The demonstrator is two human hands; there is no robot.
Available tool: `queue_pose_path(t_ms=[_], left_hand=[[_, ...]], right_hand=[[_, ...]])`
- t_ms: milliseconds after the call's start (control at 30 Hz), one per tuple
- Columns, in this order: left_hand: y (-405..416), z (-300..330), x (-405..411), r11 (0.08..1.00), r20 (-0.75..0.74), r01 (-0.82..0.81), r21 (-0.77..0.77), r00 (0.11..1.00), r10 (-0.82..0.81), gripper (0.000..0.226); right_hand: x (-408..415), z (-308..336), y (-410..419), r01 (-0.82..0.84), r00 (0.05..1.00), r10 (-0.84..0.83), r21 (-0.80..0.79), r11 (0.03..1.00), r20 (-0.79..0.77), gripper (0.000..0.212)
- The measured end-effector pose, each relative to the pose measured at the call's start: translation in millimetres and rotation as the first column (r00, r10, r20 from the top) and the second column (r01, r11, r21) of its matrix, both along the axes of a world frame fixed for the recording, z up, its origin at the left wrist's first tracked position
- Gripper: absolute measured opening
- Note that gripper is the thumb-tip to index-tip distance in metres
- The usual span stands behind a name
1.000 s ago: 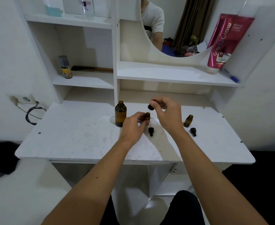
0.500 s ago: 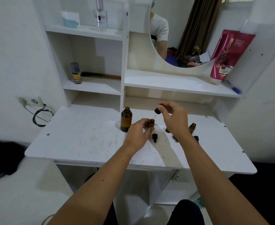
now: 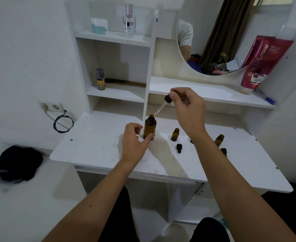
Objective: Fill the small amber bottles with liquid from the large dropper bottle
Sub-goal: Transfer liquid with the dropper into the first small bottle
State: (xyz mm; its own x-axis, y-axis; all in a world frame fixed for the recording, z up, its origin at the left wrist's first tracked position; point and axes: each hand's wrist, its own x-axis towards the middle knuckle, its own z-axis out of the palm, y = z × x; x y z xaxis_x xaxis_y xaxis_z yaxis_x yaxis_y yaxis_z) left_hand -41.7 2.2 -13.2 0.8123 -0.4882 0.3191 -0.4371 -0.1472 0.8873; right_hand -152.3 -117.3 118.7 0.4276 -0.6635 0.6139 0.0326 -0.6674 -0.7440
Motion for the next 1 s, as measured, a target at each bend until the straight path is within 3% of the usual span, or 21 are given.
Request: queue_pose_path(t_ms=[100, 167, 400, 600, 1000], left_hand=[[-8.6, 0.6, 4.8, 0.997, -0.123, 0.073, 0.007, 0.990, -0.071, 0.066], [-14.0, -1.2, 7.1, 0.992, -0.162, 0.128, 0.007, 0.979, -0.126, 0.065], [-16.4, -1.7, 10.6, 0.989, -0.183, 0.142, 0.049, 0.974, -0.131, 0.053], [-15.8, -1.2, 9.6, 0.989, -0.187, 0.143, 0.045, 0.973, -0.132, 0.052], [-15.0, -0.5, 8.8, 0.987, -0.161, 0.145, 0.061, 0.978, -0.134, 0.053]], right_hand=[[10.8, -0.7, 2.1, -0.017, 1.000, 0.017, -0.018, 1.000, -0.005, 0.014], [15.8, -2.8, 0.5, -0.024, 0.999, 0.023, -0.041, 0.999, -0.034, 0.014], [31.2, -18.6, -3.4, -0.079, 0.981, 0.062, -0.083, 0.993, -0.185, 0.011], [42.8, -33.9, -4.6, -0.049, 0.949, 0.043, -0.011, 0.999, -0.311, 0.007], [40.7, -33.5, -2.5, -0.033, 0.948, 0.024, -0.022, 0.999, -0.319, 0.004]])
